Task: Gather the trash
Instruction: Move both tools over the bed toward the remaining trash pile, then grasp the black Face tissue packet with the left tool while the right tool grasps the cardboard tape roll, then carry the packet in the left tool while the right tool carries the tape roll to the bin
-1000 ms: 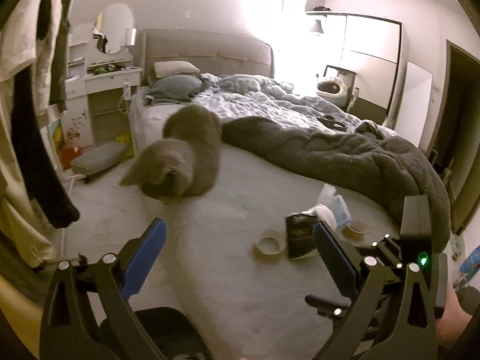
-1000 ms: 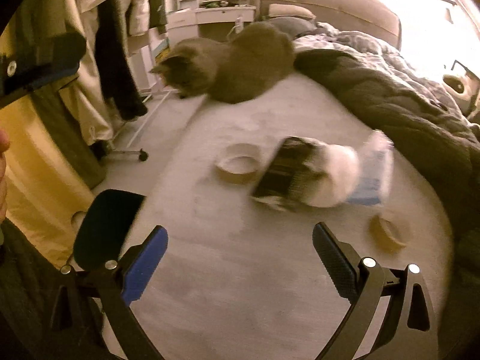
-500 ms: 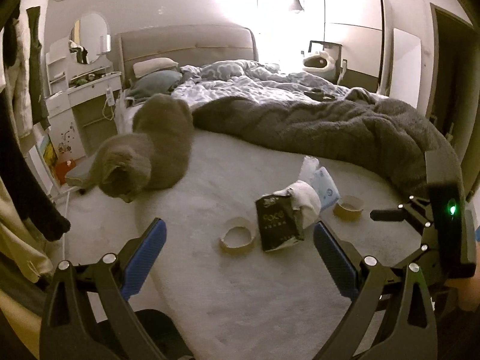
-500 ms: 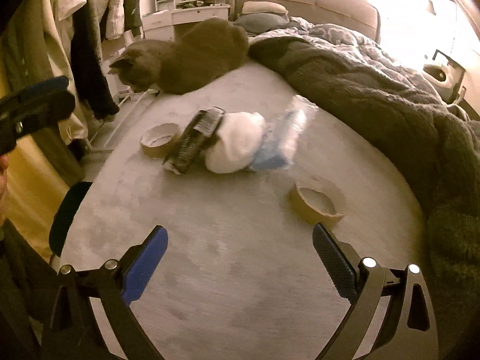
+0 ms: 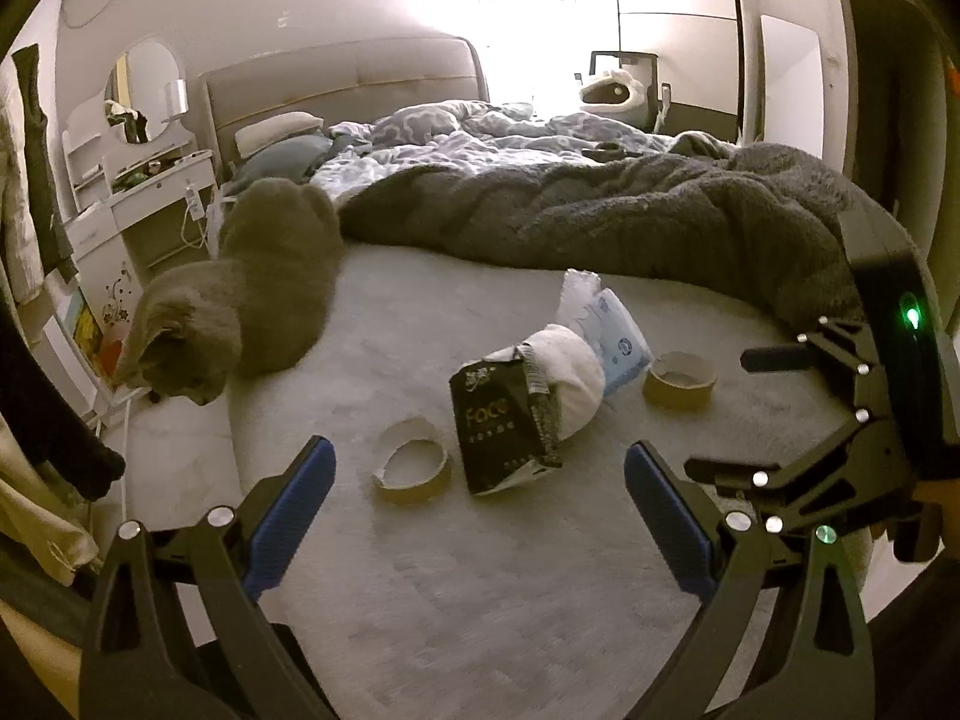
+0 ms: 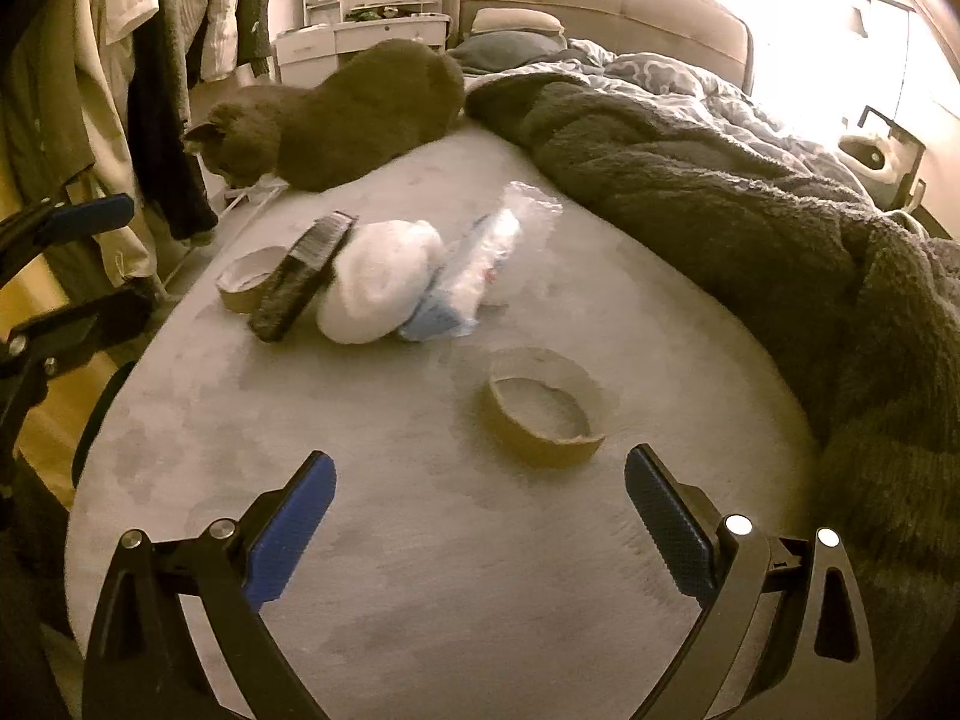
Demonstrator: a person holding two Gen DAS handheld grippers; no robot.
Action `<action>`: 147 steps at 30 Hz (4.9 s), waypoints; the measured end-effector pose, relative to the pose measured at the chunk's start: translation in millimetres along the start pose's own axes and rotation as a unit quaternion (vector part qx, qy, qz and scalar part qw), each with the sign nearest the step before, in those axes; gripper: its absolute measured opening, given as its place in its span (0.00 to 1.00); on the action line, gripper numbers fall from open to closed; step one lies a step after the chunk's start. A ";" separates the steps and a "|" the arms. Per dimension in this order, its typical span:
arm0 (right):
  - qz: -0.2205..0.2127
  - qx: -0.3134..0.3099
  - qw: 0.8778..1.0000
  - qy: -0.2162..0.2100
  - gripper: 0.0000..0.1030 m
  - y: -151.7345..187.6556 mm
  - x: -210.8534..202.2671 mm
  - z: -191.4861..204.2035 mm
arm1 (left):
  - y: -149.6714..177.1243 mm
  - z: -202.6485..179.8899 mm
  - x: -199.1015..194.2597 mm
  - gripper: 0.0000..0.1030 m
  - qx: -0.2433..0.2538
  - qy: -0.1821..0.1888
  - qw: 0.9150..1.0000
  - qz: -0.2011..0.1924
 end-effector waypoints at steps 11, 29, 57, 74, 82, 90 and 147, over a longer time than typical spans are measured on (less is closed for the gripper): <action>-0.006 0.002 1.000 -0.004 0.95 0.2 6.7 -17.6 | 2.3 -10.7 12.3 0.86 0.013 0.003 1.000 0.002; -0.004 -0.007 1.000 -0.019 0.95 -6.3 23.2 -30.5 | 14.3 -20.7 56.9 0.49 -0.005 0.005 0.998 0.056; 0.011 -0.016 0.997 -0.076 0.56 -3.3 41.8 -24.8 | -6.5 -17.8 32.8 0.10 -0.035 0.030 0.999 0.022; 0.008 -0.002 1.000 -0.029 0.43 -9.6 8.5 -45.0 | -20.7 -13.4 4.8 0.04 -0.033 0.017 0.999 -0.004; -0.014 0.026 0.999 -0.019 0.43 -17.4 -22.0 -44.8 | -26.2 -7.4 -16.3 0.04 -0.035 0.013 0.999 -0.016; -0.035 0.045 0.998 -0.041 0.43 -30.8 -38.7 -20.9 | -28.2 13.0 -35.2 0.04 -0.058 0.005 0.998 -0.017; -0.067 -0.038 0.982 -0.172 0.43 -170.1 -25.7 234.9 | 136.6 281.8 -44.6 0.04 -0.191 -0.131 0.956 0.182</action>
Point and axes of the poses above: each gripper's, at about its wrist camera, not at the fingertips, and x roughly the way its jaws point, z to its left, y to its underside, the point moved 7 cm from there along x, roughly the way its jaws point, and after that the axes turned 13 degrees about -x, right-handed, at the moved point
